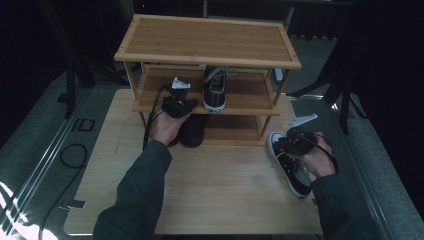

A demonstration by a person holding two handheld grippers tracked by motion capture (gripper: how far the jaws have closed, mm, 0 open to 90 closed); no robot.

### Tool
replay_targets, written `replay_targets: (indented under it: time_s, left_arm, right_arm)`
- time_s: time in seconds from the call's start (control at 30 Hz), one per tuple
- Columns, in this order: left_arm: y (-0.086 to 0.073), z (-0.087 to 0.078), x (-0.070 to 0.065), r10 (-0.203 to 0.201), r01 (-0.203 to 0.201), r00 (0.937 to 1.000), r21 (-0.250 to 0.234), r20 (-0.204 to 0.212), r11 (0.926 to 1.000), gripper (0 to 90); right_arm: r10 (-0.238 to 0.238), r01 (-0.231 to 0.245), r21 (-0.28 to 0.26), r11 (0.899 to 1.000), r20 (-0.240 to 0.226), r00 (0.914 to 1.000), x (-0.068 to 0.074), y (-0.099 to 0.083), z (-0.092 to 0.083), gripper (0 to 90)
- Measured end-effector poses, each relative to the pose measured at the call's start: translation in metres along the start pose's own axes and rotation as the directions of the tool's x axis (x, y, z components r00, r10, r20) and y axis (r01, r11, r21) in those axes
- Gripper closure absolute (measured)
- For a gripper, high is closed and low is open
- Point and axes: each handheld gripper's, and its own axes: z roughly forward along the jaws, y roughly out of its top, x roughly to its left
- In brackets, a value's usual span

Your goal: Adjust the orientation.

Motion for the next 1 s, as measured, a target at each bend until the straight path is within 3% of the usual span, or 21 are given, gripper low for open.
replay_targets:
  time_s: [0.2, 0.7, 1.0]
  left_arm:
    - [0.0, 0.0, 0.0, 0.0, 0.0, 1.0, 0.0, -0.001, 1.0, 90.0]
    - [0.0, 0.0, 0.0, -0.005, 0.005, 1.0, -0.003, 0.001, 1.0, 90.0]
    - [0.0, 0.0, 0.0, -0.004, 0.004, 1.0, -0.003, 0.001, 1.0, 90.0]
  right_arm:
    - [0.034, -0.034, 0.021, 0.999, 0.016, 0.9993, -0.01, -0.018, -0.003, 77.1]
    - [0.1, -0.103, 0.075, 0.992, 0.041, 0.9941, -0.018, -0.062, -0.004, 82.9]
    - [0.137, -0.141, 0.07, 0.988, 0.058, 0.9889, -0.027, -0.072, -0.01, 83.0]
